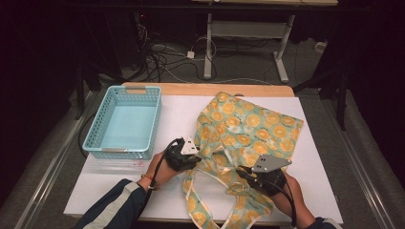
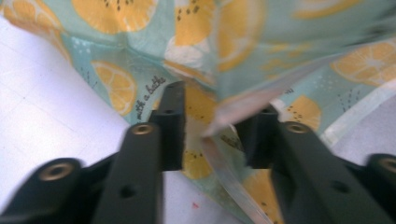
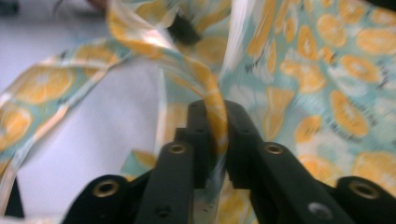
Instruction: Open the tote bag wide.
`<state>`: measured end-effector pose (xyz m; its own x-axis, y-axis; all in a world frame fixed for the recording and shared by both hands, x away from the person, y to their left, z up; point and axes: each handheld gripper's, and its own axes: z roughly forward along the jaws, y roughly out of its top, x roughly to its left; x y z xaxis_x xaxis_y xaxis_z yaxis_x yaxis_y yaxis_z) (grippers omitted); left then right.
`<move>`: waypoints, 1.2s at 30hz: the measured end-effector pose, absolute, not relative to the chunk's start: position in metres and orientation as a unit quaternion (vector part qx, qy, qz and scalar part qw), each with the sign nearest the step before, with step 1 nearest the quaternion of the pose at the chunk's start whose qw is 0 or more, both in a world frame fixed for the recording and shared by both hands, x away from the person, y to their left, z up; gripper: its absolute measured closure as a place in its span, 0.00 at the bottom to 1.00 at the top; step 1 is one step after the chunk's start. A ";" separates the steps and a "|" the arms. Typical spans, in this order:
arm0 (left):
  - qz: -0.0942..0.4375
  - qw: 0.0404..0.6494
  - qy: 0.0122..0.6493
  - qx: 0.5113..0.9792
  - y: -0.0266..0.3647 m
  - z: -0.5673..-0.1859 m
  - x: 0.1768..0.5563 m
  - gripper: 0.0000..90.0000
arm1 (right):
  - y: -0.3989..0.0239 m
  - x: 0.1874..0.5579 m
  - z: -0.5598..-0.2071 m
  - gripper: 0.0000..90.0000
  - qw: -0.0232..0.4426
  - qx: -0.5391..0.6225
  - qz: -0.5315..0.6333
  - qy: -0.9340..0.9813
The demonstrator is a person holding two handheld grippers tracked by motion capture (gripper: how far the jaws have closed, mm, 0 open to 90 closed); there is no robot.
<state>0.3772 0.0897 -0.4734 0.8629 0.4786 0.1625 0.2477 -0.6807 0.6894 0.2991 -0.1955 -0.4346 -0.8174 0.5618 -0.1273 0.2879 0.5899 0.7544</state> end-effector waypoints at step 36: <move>0.199 0.344 0.181 0.899 0.096 -0.466 0.371 0.96 | -0.222 0.266 -0.468 1.00 0.169 0.217 0.259 0.926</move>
<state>0.3715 0.0956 -0.4656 0.8552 0.4629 0.2332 0.1889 -0.6973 0.6914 0.2664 -0.2223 -0.4681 -0.8490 0.4890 -0.2001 0.3139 0.7715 0.5535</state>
